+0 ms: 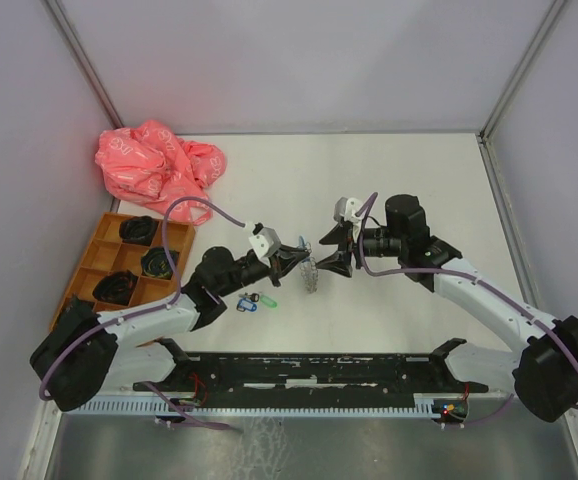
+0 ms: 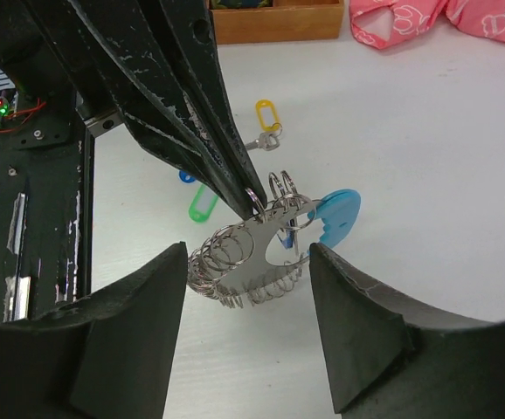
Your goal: Put the keys on the keyring
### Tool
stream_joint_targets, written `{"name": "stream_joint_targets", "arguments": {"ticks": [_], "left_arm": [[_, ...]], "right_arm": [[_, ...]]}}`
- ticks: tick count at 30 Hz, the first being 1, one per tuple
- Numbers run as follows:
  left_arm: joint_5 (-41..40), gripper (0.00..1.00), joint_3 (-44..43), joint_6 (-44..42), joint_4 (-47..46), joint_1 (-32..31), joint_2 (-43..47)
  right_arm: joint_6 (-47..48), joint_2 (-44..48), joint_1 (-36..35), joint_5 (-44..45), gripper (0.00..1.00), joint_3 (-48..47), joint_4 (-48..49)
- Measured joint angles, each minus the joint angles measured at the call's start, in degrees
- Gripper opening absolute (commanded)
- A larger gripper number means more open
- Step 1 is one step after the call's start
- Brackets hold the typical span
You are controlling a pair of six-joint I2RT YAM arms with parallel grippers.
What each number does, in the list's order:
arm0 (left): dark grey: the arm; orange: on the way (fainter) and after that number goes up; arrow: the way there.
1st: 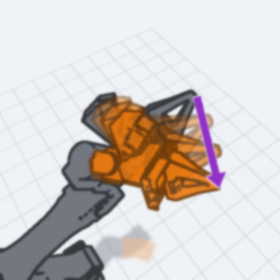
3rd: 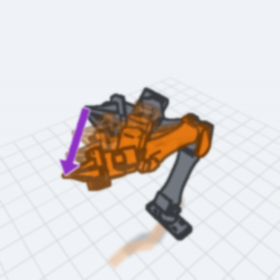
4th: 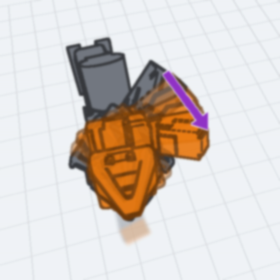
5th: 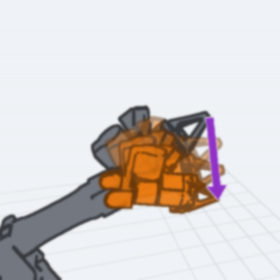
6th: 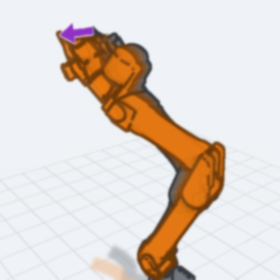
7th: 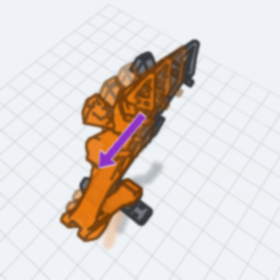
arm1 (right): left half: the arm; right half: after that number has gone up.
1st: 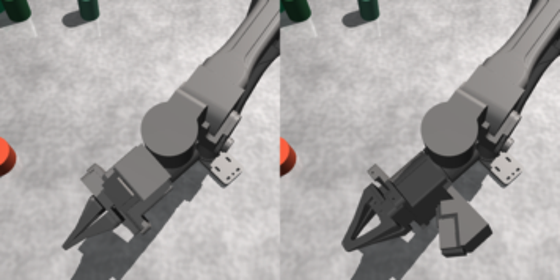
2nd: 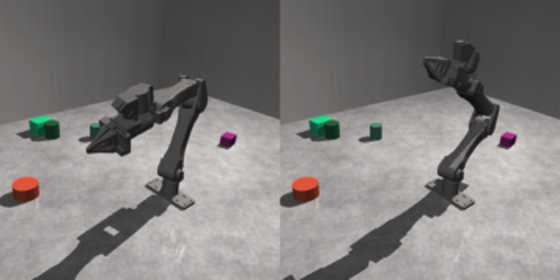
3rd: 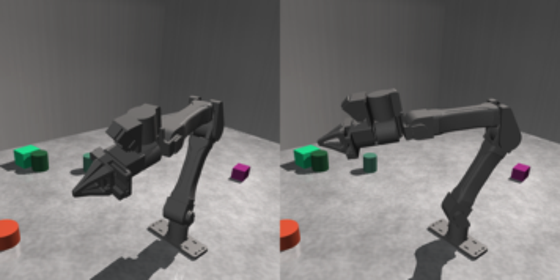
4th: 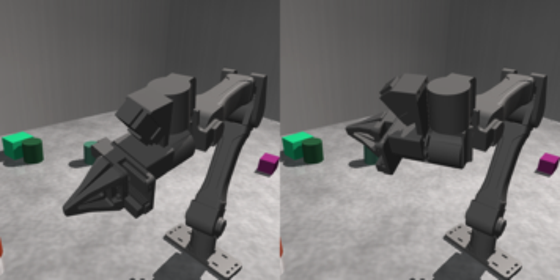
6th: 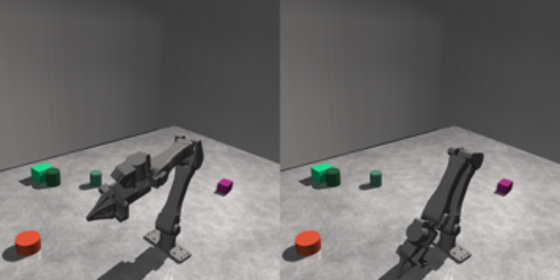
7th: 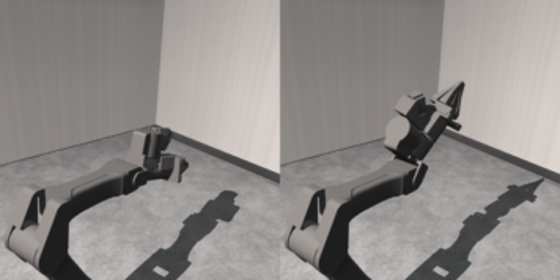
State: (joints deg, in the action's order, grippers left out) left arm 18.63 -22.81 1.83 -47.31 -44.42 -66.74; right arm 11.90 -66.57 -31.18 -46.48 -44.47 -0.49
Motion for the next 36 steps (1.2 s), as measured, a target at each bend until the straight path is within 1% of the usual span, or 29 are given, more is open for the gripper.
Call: {"name": "stream_joint_targets", "arguments": {"ticks": [3, 4, 16, 20, 28, 31, 32, 34, 36], "left_arm": [[0.87, 0.03, 0.37, -1.18, -0.07, 0.0, 0.68], [1.22, 0.03, 0.63, -1.68, -0.11, 0.0, 0.92], [4.7, 0.03, 1.62, -3.19, -1.05, 0.0, 1.53], [5.53, 0.03, 1.62, -3.21, -1.18, 0.0, 1.53], [5.73, 0.03, 1.64, -3.21, -1.25, 0.11, 1.53], [5.97, 0.09, 1.66, -3.23, -1.22, 0.11, 1.53], [5.99, 0.12, 1.66, -3.21, -1.22, 0.11, 1.53], [5.99, 0.22, 1.66, -3.23, -1.11, 0.11, 1.57], [5.88, 0.28, 1.66, -3.3, -0.61, 0.11, 1.97]], "right_arm": [[1.97, -0.28, 0.0, -1.51, 0.54, -0.13, 0.07], [2.62, -0.57, -0.02, -1.97, 0.52, -0.2, 0.02], [6.99, -3.82, -0.98, -5.97, 0.36, -1.09, 0.09], [7.82, -4.5, -1.22, -6.84, 0.26, -2.1, -0.02], [9.68, -4.74, -1.38, -8.33, 0.02, -2.73, -1.7], [10.6, -4.76, -1.36, -8.55, 0.01, -3.19, -3.02], [10.95, -4.76, -1.38, -8.55, 0.01, -3.41, -3.56], [11.85, -4.76, -1.46, -8.48, 0.01, -4.07, -5.27], [12.85, -4.76, -1.6, -8.28, 0.01, -4.92, -7.41]]}}
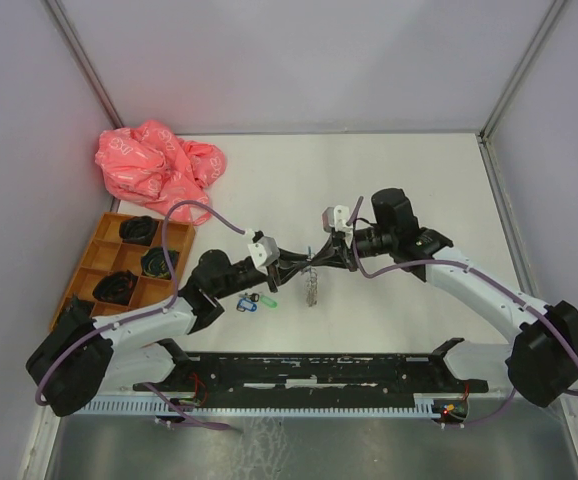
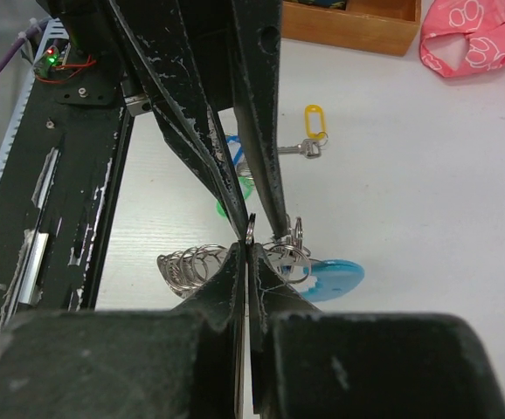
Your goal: Put the keys on the keyring
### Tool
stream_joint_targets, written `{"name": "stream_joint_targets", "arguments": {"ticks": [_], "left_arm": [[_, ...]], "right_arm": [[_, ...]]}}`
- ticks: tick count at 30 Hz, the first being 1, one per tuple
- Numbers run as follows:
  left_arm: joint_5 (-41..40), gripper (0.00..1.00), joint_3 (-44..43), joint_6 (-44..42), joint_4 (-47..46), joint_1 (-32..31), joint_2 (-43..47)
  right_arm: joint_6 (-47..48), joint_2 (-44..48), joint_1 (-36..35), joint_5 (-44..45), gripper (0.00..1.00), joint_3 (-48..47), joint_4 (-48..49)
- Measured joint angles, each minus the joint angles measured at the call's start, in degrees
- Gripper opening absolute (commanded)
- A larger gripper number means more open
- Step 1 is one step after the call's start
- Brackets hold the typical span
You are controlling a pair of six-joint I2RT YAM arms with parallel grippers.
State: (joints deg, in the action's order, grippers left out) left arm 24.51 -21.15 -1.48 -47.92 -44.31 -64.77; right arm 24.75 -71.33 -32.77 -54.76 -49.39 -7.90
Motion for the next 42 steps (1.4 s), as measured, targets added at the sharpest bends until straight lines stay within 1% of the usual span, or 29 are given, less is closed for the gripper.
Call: {"name": "stream_joint_targets", "arguments": {"ticks": [3, 6, 11, 19, 33, 38, 42], "left_arm": [[-0.52, 0.33, 0.02, -0.07, 1.53, 0.0, 1.38], [-1.29, 0.35, 0.28, -0.07, 2.4, 0.0, 3.3], [-1.77, 0.35, 0.44, -0.07, 3.58, 0.0, 3.93], [0.24, 0.31, 0.63, -0.15, 4.46, 0.0, 2.03], [5.92, 0.24, -0.76, -3.39, 6.54, 0.0, 0.63], [5.75, 0.22, -0.87, -3.78, 6.67, 0.0, 0.63], [4.92, 0.22, -0.87, -3.76, 6.67, 0.0, 0.63]], "right_arm": [[1.73, 0.0, -0.5, 0.92, 0.01, -2.05, -4.33], [3.78, -0.15, -1.11, 2.58, 0.01, -4.28, -9.33], [6.54, -1.97, -2.25, 6.45, 0.01, -8.59, -17.64], [7.72, -2.99, -3.41, 10.19, 0.01, -11.96, -24.06], [8.7, -3.8, -3.98, 11.82, 0.01, -13.55, -26.97], [8.46, -3.72, -3.98, 11.82, 0.01, -13.29, -25.73], [7.23, -2.71, -3.98, 11.78, 0.01, -10.82, -22.25]]}}
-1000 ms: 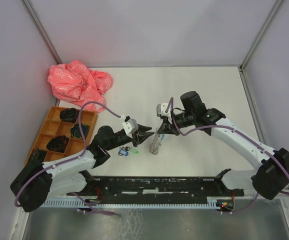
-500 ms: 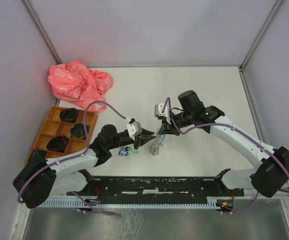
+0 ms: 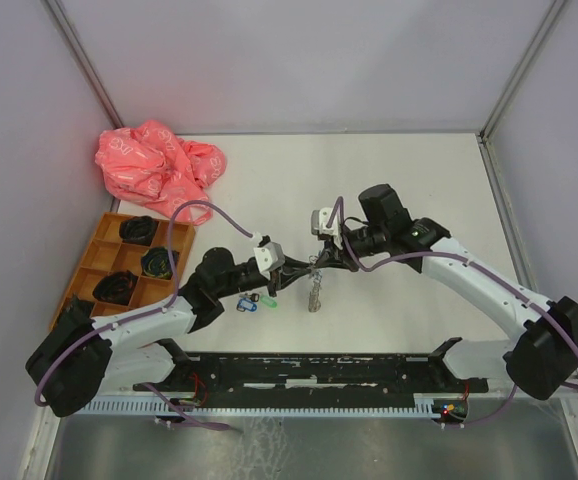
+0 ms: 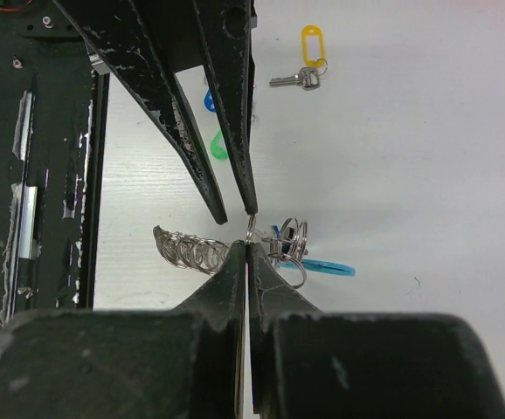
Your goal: Put the keys on the keyring
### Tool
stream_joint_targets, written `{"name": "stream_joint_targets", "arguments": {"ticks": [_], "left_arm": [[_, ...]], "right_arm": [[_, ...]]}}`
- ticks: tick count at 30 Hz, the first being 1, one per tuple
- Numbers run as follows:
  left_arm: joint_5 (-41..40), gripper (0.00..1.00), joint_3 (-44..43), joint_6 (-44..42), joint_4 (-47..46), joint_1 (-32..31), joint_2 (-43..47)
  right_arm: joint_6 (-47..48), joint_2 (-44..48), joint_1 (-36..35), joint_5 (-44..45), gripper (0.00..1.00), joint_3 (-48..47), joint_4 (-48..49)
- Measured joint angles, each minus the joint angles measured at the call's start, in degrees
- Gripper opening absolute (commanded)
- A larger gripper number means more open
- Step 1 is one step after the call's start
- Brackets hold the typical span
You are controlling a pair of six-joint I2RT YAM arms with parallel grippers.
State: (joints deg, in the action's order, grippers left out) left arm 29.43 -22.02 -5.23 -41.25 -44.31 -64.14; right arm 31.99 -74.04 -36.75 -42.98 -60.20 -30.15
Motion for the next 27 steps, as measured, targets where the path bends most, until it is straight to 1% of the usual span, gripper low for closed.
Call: {"name": "stream_joint_targets", "arguments": {"ticks": [7, 15, 22, 27], "left_arm": [[-2.64, 0.24, 0.46, 0.09, -1.53, 0.0, 0.0], [-5.33, 0.27, 2.16, 1.57, -6.05, 0.07, -0.94], [-5.33, 0.28, 3.76, 2.23, -8.26, 1.49, -0.96], [-4.79, 0.28, 4.48, 2.69, -9.38, 2.27, -0.96]], "right_arm": [[-3.1, 2.23, 0.02, -0.02, 0.01, 4.81, 8.09], [-6.36, 3.72, 0.02, -0.46, 0.01, 9.25, 16.04], [-7.76, 4.57, 0.0, -0.72, 0.01, 10.84, 19.06], [-8.17, 4.68, 0.0, -0.94, 0.01, 11.3, 19.52]]}}
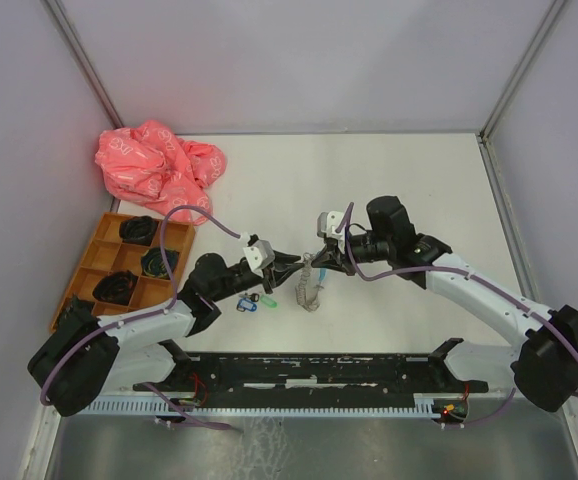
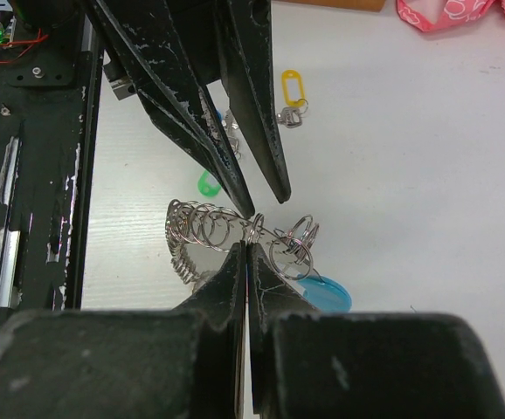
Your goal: Put the keys on the keyring
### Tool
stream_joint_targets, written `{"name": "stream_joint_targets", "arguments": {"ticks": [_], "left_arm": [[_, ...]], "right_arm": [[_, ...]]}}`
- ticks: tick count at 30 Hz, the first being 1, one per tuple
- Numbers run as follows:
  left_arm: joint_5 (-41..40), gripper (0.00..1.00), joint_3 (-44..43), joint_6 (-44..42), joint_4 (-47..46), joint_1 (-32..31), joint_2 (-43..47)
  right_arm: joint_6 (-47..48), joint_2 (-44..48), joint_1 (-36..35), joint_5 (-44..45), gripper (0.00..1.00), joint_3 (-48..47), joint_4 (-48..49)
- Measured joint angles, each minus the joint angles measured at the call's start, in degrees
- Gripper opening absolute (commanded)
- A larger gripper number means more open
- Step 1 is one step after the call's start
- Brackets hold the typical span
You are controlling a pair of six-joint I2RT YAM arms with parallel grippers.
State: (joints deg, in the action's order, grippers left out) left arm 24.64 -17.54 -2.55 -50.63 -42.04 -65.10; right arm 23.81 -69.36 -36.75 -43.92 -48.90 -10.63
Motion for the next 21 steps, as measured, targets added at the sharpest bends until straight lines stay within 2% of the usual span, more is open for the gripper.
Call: {"name": "stream_joint_targets", "arguments": {"ticks": [21], "left_arm": [[5.95, 0.25, 0.09, 0.02, -0.55, 1.11, -0.33]], "right_arm": [[-1.68, 0.0, 0.0, -2.38, 0.01, 2.01, 4.66]]}}
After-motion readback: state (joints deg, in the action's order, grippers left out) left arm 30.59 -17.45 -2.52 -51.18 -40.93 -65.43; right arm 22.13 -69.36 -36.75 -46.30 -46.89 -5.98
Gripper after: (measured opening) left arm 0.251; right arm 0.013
